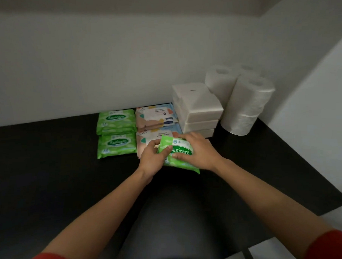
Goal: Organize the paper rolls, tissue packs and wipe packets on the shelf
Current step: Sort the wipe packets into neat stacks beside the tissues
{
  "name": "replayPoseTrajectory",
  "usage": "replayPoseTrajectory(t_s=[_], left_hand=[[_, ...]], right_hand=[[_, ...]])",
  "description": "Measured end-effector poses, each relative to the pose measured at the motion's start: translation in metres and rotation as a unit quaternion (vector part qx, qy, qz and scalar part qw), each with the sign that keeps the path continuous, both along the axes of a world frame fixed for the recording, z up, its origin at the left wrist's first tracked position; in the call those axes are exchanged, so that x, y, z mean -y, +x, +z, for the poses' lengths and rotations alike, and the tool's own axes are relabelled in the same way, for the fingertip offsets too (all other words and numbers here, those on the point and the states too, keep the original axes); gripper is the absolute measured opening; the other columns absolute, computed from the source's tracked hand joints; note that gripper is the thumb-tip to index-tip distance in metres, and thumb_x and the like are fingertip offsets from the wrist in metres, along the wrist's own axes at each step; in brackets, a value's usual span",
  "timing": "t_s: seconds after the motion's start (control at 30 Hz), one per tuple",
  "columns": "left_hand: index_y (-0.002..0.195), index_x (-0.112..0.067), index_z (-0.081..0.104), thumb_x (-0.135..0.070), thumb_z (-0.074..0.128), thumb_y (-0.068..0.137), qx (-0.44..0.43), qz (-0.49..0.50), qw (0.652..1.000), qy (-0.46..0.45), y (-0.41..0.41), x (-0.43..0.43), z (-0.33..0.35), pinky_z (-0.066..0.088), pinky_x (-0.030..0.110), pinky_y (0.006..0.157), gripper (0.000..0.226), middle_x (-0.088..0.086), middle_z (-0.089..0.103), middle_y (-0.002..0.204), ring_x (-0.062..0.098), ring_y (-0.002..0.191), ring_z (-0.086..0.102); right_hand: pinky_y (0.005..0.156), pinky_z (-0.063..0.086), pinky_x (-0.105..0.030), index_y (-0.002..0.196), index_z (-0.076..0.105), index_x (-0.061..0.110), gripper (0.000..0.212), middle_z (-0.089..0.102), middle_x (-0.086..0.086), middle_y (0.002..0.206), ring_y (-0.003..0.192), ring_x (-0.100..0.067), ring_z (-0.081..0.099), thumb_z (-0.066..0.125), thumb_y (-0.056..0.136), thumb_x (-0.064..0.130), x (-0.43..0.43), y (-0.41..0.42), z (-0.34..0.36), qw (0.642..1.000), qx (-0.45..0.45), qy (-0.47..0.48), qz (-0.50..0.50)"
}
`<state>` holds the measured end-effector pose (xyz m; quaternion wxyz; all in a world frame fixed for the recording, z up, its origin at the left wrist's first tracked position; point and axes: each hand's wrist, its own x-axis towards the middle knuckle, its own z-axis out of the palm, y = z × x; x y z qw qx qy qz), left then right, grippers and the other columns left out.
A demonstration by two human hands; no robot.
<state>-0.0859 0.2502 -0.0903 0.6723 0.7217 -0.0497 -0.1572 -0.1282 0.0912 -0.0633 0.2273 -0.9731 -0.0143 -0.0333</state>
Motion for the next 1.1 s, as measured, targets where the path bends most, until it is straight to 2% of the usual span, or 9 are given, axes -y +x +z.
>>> replayPoseTrajectory(t_s=[0.1,0.2,0.3,0.37,0.47,0.67,0.77,0.87,1.1], left_hand=[[0.117,-0.007,0.053,-0.013,0.063,0.09,-0.006,0.04,0.999,-0.016,0.014,-0.036,0.006,0.054,0.017,0.069,0.03,0.005,0.067,0.1,0.011,0.082,0.065],[0.122,-0.002,0.053,-0.014,0.064,0.089,-0.037,0.086,0.995,-0.039,0.031,-0.073,0.007,0.056,0.031,0.08,0.036,0.014,0.068,0.107,0.021,0.089,0.068],[0.126,-0.003,0.05,-0.015,0.065,0.089,-0.06,0.112,0.991,-0.052,0.045,-0.106,0.007,0.055,0.04,0.088,0.041,0.015,0.067,0.111,0.025,0.095,0.068],[0.131,-0.004,0.045,-0.018,0.067,0.087,-0.082,0.125,0.987,-0.056,0.055,-0.125,0.007,0.053,0.046,0.091,0.051,0.014,0.066,0.114,0.027,0.098,0.068],[0.134,-0.005,0.041,-0.02,0.07,0.085,-0.097,0.135,0.985,-0.042,0.07,-0.147,0.006,0.055,0.046,0.086,0.059,0.012,0.065,0.114,0.025,0.095,0.069],[0.135,-0.006,0.042,-0.022,0.069,0.085,-0.141,0.114,0.983,-0.017,0.097,-0.165,0.002,0.057,0.042,0.082,0.059,0.012,0.066,0.115,0.025,0.094,0.069],[0.131,-0.006,0.047,-0.022,0.067,0.087,-0.159,0.103,0.982,-0.005,0.106,-0.164,0.0,0.057,0.042,0.084,0.051,0.01,0.068,0.112,0.023,0.093,0.07],[0.129,-0.009,0.052,-0.025,0.066,0.088,-0.113,0.1,0.986,0.069,0.112,-0.161,-0.002,0.055,0.036,0.084,0.046,0.005,0.067,0.113,0.017,0.092,0.067],[0.126,-0.014,0.058,-0.031,0.069,0.084,-0.047,0.08,0.973,0.212,0.118,-0.159,-0.003,0.051,0.028,0.081,0.046,0.003,0.067,0.116,0.012,0.091,0.063]], right_hand=[[0.1,0.041,-0.036,0.134,0.046,0.015,0.056,0.051,-0.006,0.13,0.119,-0.019,0.048,0.055,0.09,0.048,-0.025,0.021,-0.006,0.994,0.017,0.092,-0.047],[0.096,0.046,-0.035,0.136,0.041,0.011,0.052,0.054,-0.008,0.128,0.114,-0.019,0.055,0.055,0.094,0.038,-0.055,0.041,-0.008,0.965,-0.022,0.239,-0.105],[0.09,0.051,-0.039,0.136,0.038,0.014,0.045,0.059,0.0,0.105,0.107,-0.021,0.06,0.054,0.096,0.027,-0.085,0.059,-0.008,0.93,-0.073,0.341,-0.117],[0.08,0.054,-0.037,0.132,0.039,0.013,0.042,0.059,-0.003,0.103,0.102,-0.022,0.061,0.056,0.095,0.023,-0.101,0.071,-0.009,0.917,-0.08,0.374,-0.116],[0.077,0.048,-0.027,0.128,0.041,0.008,0.041,0.055,0.002,0.103,0.101,-0.016,0.055,0.06,0.092,0.016,-0.119,0.089,-0.01,0.918,-0.06,0.37,-0.132],[0.098,0.048,-0.044,0.118,0.048,0.009,0.034,0.058,-0.005,0.106,0.109,-0.022,0.057,0.063,0.088,0.003,-0.135,0.116,-0.02,0.894,-0.067,0.406,-0.175],[0.097,0.048,-0.04,0.114,0.049,0.009,0.029,0.058,-0.004,0.105,0.109,-0.023,0.057,0.061,0.089,0.002,-0.137,0.127,-0.026,0.896,-0.055,0.399,-0.187],[0.089,0.047,-0.03,0.119,0.05,0.006,0.028,0.057,-0.005,0.108,0.104,-0.019,0.055,0.057,0.091,0.004,-0.139,0.132,-0.027,0.909,-0.05,0.372,-0.183],[0.094,0.046,-0.03,0.122,0.053,0.008,0.04,0.059,-0.007,0.122,0.114,-0.022,0.055,0.067,0.087,0.019,-0.137,0.137,-0.04,0.946,-0.071,0.274,-0.158]])
